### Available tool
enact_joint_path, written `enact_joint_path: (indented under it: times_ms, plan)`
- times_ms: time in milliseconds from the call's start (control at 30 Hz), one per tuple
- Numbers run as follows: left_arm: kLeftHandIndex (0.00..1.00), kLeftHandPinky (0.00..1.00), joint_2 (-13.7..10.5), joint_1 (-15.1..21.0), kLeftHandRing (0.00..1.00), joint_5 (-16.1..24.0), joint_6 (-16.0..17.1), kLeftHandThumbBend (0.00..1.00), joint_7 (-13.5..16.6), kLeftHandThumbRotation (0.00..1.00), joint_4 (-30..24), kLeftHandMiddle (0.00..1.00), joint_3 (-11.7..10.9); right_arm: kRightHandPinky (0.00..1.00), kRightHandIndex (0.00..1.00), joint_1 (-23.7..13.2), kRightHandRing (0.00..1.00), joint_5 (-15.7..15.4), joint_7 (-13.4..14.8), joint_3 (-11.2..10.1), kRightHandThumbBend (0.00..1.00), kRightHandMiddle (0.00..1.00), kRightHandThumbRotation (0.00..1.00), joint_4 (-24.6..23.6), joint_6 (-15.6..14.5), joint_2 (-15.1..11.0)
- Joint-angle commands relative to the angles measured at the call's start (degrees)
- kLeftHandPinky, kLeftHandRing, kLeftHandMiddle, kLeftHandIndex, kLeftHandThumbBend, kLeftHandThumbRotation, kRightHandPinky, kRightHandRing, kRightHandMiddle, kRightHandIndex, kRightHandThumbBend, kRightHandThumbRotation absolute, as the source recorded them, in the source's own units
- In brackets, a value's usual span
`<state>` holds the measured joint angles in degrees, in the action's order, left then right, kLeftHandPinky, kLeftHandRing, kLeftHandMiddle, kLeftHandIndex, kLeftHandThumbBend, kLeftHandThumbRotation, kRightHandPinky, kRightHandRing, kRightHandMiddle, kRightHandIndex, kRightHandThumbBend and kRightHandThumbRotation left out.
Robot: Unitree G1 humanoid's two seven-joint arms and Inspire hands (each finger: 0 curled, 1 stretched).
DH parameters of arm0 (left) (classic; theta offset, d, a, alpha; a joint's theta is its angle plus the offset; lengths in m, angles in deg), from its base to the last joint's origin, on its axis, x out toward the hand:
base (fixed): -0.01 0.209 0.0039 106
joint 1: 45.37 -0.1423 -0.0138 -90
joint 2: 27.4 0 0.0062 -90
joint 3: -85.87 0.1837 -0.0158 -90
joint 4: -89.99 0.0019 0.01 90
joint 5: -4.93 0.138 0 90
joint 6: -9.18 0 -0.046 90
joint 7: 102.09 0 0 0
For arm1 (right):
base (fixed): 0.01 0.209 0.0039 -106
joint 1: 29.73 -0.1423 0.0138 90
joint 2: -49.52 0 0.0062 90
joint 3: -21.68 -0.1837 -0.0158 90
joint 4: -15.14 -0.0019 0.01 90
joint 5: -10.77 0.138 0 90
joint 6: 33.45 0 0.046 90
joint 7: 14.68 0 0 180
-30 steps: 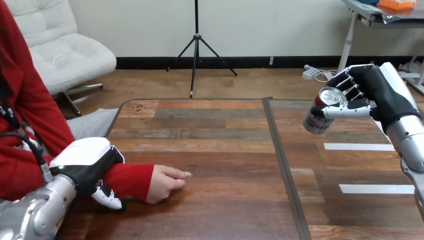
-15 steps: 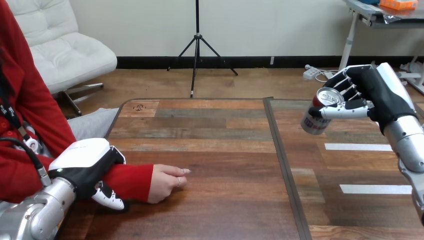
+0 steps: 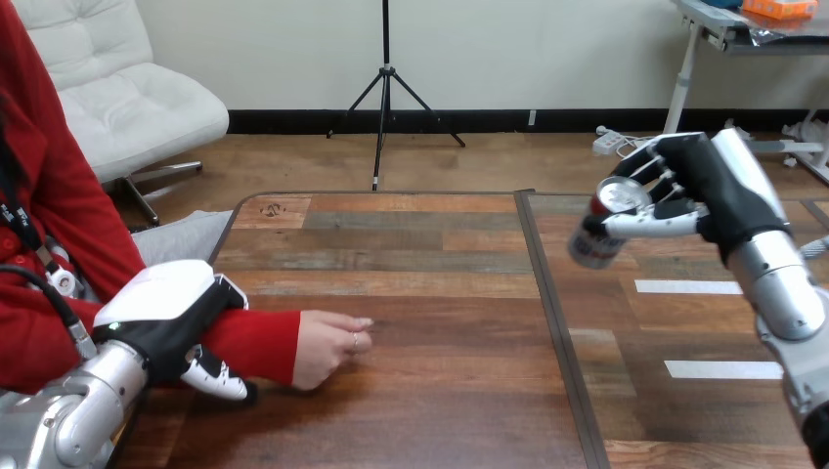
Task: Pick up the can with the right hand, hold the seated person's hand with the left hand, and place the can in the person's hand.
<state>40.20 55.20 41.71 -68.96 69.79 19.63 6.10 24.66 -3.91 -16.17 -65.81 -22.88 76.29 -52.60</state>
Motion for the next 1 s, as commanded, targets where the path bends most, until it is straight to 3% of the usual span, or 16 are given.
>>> enact_joint_path:
  times_ms: [0, 967]
  plan:
    - [0.34, 0.24, -0.93, 4.57, 0.3, -2.27, 3.89, 0.77, 4.02, 0.0, -7.36, 0.34, -3.81, 0.36, 0.48, -4.03, 0.4, -0.13, 1.34, 0.25, 0.73, 0.45, 0.0, -1.82, -0.51, 1.59]
    - [0.36, 0.27, -0.18, 5.49, 0.32, -4.8, 4.57, 0.79, 4.0, 0.0, -13.14, 0.36, -6.47, 0.32, 0.48, -5.39, 0.37, -1.42, 1.98, 2.24, 0.71, 0.44, 0.0, -0.48, -1.09, 5.41]
